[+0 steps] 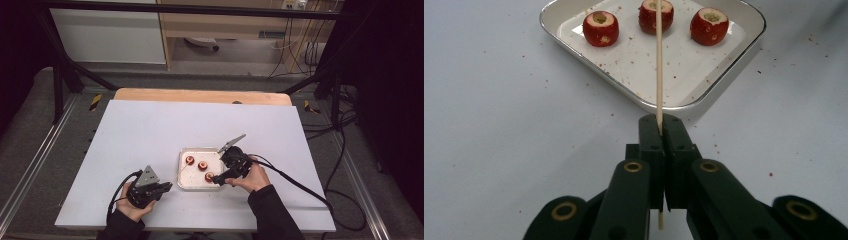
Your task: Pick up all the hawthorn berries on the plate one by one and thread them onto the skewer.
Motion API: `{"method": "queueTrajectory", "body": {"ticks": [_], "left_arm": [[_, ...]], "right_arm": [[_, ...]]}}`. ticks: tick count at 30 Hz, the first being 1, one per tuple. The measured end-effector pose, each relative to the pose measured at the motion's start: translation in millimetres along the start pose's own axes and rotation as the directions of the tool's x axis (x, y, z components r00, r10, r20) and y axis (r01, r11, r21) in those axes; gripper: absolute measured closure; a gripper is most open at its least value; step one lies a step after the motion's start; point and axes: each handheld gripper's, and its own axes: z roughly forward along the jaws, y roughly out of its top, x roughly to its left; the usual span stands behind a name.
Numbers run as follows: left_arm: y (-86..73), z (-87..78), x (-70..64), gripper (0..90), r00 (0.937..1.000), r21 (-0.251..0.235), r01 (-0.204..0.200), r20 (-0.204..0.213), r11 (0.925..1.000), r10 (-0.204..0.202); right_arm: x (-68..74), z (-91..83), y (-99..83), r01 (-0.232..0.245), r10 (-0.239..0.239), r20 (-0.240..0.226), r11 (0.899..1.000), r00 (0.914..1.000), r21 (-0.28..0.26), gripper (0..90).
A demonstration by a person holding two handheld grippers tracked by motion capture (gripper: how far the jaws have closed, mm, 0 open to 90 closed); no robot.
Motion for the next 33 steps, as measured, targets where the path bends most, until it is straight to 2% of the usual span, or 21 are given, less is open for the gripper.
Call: {"method": "queueTrajectory", "body": {"ticks": [1, 5, 12, 19, 25, 33], "left_arm": [[0.1, -0.3, 0.1, 88.4, 1.0, -0.001, -0.001, 0.0, 1.0, 0.001], [-0.5, 0.2, 0.2, 88.3, 1.0, 0.001, 0.0, -0.001, 1.0, 0.0], [-0.8, 1.1, 0.1, 88.3, 1.0, 0.005, 0.001, -0.001, 1.0, -0.001], [-0.5, 1.2, 0.2, 88.3, 1.0, 0.008, 0.002, 0.0, 1.0, -0.002], [-0.6, 1.3, 0.4, 88.3, 1.0, 0.009, 0.001, 0.0, 1.0, -0.001], [-0.7, 1.9, 0.4, 88.4, 1.0, 0.012, -0.003, -0.002, 0.9999, 0.003]], "right_arm": [[1.3, 3.2, 4.6, 0.016, -0.016, -0.004, 1.0, 0.9999, 0.017, 27.5], [4.1, 8.0, 10.1, 0.025, -0.025, -0.013, 0.999, 0.9996, 0.037, 32.6], [7.3, 24.7, 24.6, 0.042, -0.04, -0.02, 0.994, 0.999, 0.102, 43.7], [5.6, 34.3, 32.7, 0.053, -0.049, -0.03, 0.987, 0.9983, 0.154, 49.4], [3.8, 40.6, 33.6, 0.056, -0.048, -0.044, 0.98, 0.9979, 0.192, 53.6], [2.3, 43.3, 33.7, 0.053, -0.043, -0.052, 0.976, 0.9977, 0.212, 60.4]]}}
